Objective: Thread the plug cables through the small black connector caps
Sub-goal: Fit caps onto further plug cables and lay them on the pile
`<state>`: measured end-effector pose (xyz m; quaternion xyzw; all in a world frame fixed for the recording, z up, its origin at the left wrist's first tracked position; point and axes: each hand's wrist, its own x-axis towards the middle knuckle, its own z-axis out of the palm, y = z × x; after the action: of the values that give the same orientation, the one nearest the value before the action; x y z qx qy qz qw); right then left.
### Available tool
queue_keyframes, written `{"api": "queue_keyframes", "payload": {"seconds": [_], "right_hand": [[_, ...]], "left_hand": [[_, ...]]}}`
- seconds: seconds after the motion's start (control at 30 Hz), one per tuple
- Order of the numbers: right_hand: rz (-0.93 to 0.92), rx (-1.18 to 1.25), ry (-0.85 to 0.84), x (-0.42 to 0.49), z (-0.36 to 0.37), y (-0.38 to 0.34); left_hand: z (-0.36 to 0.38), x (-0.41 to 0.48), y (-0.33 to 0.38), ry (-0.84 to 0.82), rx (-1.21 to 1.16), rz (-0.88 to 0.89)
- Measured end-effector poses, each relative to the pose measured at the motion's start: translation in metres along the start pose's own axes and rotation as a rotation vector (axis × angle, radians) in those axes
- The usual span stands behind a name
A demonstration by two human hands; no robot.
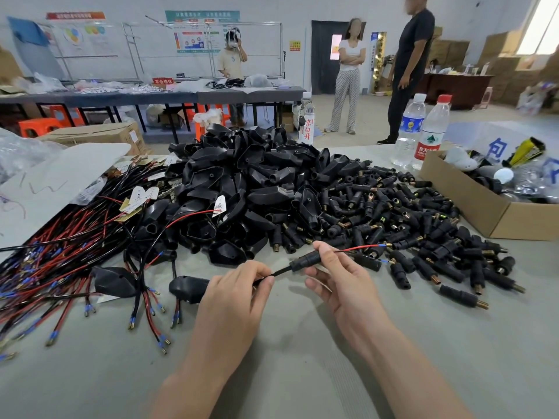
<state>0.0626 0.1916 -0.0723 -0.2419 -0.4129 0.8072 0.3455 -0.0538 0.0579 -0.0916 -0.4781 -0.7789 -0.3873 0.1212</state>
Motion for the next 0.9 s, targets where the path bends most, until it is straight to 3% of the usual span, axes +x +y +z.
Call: {"api": "queue_keyframes", "payload": {"seconds": [0.63, 0.9], "right_hand": [[0.011, -0.023, -0.044, -0.0014, -0.0001, -0.0021], [-0.118, -0.109, 0.04, -0.0014, -0.0006, -0.0008]], "left_hand": [[-0.0054, 0.0, 0.0067, 0.039, -0.073, 0.024], [-0.0039, -0.0015, 0.0106, -0.001, -0.068, -0.004]]}}
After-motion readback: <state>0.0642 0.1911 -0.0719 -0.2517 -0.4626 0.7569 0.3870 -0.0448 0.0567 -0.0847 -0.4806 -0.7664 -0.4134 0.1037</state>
